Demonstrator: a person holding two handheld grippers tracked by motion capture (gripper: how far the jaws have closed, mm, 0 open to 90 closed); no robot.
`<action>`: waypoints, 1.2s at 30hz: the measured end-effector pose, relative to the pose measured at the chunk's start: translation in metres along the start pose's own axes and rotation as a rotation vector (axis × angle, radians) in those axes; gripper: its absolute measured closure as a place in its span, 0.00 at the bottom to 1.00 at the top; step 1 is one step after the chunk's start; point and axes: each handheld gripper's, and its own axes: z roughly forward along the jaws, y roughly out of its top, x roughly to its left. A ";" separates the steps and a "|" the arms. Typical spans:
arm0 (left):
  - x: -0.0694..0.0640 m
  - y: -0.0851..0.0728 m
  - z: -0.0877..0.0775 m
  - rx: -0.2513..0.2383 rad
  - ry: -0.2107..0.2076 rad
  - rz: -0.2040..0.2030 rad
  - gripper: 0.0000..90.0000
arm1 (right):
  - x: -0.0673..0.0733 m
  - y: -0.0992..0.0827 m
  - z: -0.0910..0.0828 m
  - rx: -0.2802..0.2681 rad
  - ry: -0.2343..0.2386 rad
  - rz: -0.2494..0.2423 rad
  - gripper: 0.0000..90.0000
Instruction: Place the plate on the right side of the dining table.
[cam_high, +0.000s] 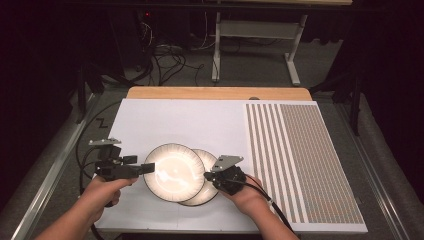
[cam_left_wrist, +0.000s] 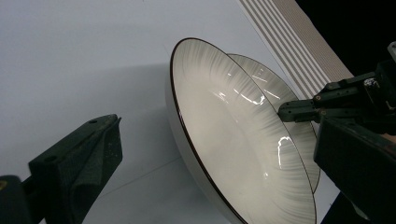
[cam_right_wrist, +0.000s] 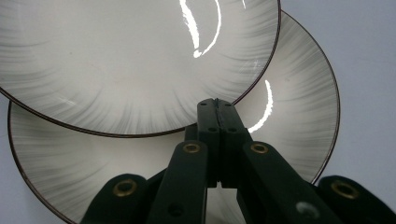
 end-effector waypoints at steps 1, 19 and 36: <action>0.001 0.001 0.000 0.007 -0.003 -0.009 0.02 | 0.000 0.000 0.000 0.002 -0.001 0.000 1.00; 0.010 0.007 0.006 0.161 -0.030 -0.147 0.04 | 0.000 0.000 0.000 -0.002 0.001 -0.001 1.00; 0.017 0.004 0.027 0.280 -0.089 -0.224 0.17 | 0.000 0.001 0.000 0.000 0.002 -0.003 1.00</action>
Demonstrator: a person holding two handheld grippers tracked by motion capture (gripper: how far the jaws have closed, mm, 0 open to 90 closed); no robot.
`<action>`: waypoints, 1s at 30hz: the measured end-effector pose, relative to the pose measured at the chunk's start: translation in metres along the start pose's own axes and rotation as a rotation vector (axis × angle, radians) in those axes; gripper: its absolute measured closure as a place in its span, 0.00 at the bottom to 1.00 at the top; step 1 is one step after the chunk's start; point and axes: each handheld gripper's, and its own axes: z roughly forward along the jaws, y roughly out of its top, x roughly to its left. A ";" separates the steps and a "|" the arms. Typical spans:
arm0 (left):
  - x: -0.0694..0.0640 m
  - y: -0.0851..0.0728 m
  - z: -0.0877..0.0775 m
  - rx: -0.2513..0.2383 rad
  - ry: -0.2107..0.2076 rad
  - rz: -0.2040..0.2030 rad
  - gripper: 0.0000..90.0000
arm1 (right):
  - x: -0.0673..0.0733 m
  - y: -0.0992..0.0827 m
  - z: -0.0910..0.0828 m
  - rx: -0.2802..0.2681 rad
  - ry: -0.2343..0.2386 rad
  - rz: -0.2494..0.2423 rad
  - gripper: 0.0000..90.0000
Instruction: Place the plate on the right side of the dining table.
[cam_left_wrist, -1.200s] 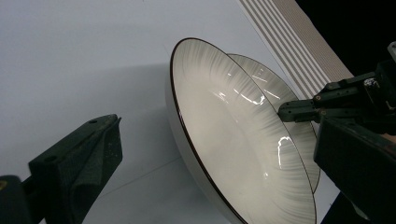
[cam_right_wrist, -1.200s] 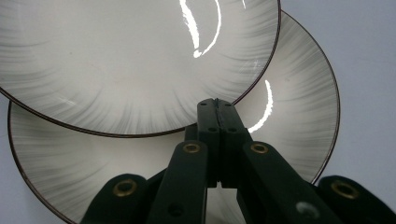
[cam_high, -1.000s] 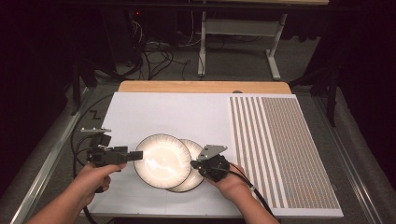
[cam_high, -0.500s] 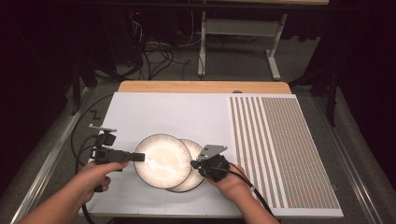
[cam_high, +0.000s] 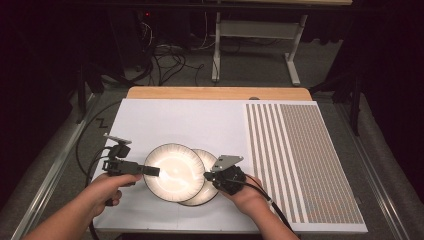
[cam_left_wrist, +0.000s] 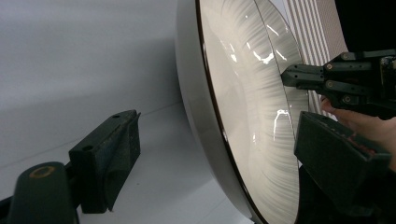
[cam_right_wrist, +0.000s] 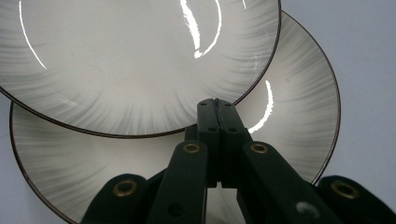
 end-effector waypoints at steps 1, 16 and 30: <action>0.000 0.000 0.002 0.008 -0.002 -0.002 0.18 | 0.000 0.000 0.000 0.000 0.000 0.000 1.00; 0.002 0.002 0.014 0.062 -0.028 -0.040 0.44 | 0.000 0.000 0.000 0.002 -0.003 0.002 1.00; 0.001 0.002 0.018 0.068 -0.010 -0.033 0.71 | 0.000 0.000 0.000 0.007 -0.007 0.003 1.00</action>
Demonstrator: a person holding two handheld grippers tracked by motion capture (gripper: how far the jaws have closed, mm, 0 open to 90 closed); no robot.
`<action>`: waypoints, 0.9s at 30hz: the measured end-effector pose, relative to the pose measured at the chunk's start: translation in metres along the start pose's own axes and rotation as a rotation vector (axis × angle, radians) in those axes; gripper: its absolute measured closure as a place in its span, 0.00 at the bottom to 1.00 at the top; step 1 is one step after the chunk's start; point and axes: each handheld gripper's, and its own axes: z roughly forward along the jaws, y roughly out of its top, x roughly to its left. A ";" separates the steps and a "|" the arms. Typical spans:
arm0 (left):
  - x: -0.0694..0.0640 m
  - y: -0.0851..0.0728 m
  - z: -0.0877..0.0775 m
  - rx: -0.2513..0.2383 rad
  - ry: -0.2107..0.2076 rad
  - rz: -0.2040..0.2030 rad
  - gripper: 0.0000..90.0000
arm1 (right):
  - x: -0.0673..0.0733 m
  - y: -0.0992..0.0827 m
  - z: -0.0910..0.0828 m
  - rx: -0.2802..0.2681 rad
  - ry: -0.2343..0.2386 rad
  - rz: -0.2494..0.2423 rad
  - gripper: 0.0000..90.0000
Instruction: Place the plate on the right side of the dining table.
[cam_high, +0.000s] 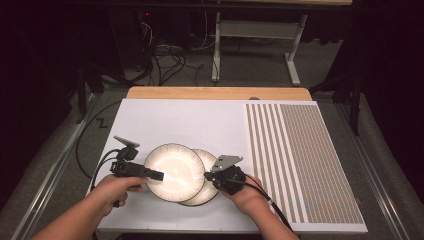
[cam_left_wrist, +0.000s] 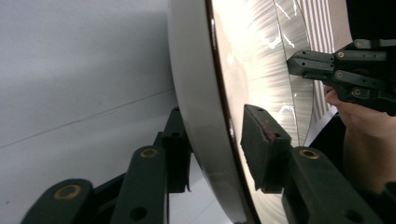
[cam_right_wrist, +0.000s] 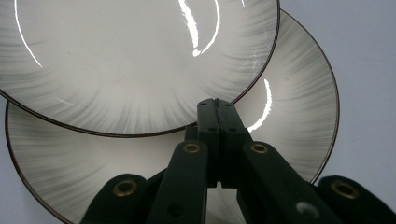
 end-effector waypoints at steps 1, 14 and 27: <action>0.001 0.000 0.000 -0.002 0.000 0.002 0.73 | 0.000 0.000 0.000 0.000 0.000 0.000 1.00; 0.003 -0.003 -0.004 -0.031 -0.028 -0.004 0.78 | 0.000 -0.001 0.001 0.010 -0.004 0.000 1.00; 0.002 -0.003 -0.003 -0.042 -0.021 0.006 0.78 | -0.002 0.000 -0.002 -0.006 -0.004 0.010 1.00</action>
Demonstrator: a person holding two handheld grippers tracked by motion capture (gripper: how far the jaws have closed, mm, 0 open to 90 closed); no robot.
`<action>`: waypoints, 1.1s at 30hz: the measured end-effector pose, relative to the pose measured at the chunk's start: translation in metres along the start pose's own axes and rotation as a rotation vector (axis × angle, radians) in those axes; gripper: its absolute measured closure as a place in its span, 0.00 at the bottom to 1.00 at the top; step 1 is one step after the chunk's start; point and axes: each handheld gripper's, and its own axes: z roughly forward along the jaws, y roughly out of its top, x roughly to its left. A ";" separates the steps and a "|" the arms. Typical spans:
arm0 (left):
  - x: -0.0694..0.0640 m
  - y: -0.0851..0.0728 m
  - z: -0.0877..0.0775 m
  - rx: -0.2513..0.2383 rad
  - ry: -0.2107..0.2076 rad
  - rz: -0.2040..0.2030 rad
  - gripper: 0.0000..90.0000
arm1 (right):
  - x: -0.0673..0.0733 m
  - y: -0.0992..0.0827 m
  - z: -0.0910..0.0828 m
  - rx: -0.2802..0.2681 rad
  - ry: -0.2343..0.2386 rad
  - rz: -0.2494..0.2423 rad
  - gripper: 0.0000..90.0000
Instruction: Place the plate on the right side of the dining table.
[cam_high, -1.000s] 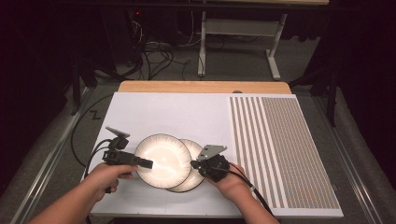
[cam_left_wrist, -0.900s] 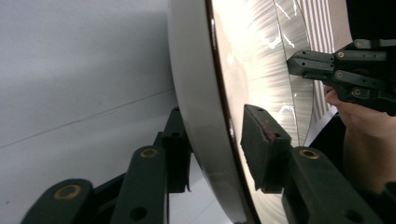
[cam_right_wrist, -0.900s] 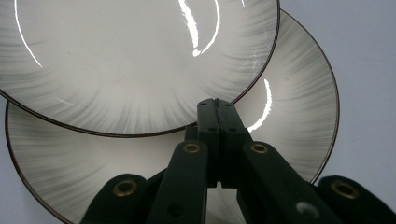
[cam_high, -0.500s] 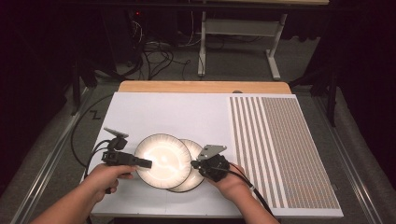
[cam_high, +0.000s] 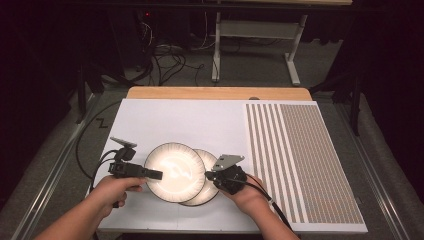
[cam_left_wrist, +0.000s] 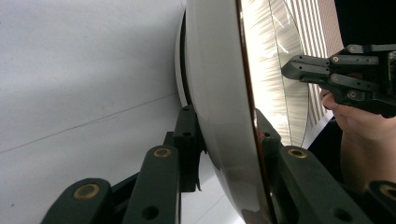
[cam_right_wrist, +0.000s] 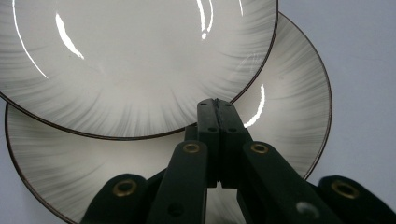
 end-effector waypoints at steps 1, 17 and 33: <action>0.000 0.000 0.000 0.000 0.000 0.001 0.79 | 0.000 0.000 -0.001 -0.002 -0.002 -0.003 1.00; -0.002 -0.001 0.000 -0.010 0.007 0.016 0.79 | -0.005 0.001 -0.016 -0.046 -0.021 0.015 1.00; -0.003 -0.002 -0.001 -0.023 0.019 0.033 0.79 | -0.018 -0.005 -0.036 -0.095 -0.049 0.054 0.91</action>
